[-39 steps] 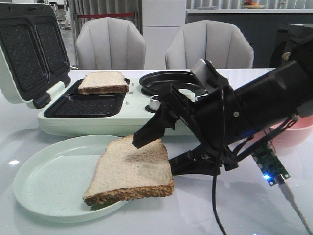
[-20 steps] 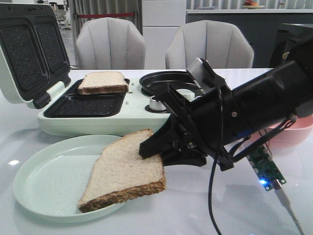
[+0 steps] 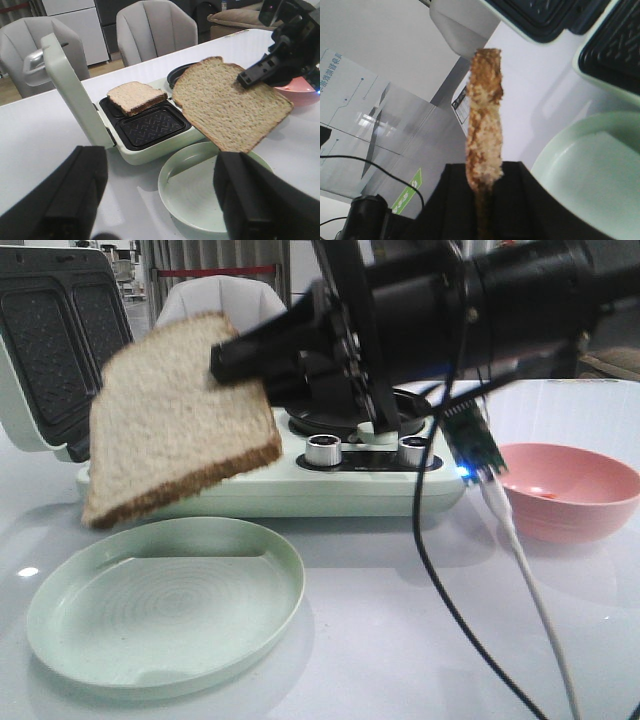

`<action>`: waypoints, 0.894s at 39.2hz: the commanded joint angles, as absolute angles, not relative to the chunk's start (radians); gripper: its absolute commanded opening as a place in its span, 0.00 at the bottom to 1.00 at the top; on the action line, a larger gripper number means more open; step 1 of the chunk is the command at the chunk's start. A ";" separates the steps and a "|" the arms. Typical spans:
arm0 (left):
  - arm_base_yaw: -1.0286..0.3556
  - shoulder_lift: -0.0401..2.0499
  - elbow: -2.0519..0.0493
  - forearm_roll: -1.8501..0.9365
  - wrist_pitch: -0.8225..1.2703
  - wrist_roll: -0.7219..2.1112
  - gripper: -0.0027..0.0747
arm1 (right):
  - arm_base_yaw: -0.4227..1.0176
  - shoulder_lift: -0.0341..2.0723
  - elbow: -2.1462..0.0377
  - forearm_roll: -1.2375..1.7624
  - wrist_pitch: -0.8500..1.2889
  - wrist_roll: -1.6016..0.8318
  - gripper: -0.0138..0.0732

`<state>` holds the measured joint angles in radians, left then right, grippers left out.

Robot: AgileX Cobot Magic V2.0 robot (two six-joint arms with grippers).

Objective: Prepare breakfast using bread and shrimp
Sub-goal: 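Lift the bread and lay it on the nearer waffle plate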

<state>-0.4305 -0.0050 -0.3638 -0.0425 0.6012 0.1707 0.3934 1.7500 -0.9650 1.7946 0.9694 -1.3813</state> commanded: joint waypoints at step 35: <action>-0.428 -0.019 -0.391 -0.055 0.522 0.161 0.70 | 0.494 2.127 -1.617 1.904 0.578 -1.116 0.32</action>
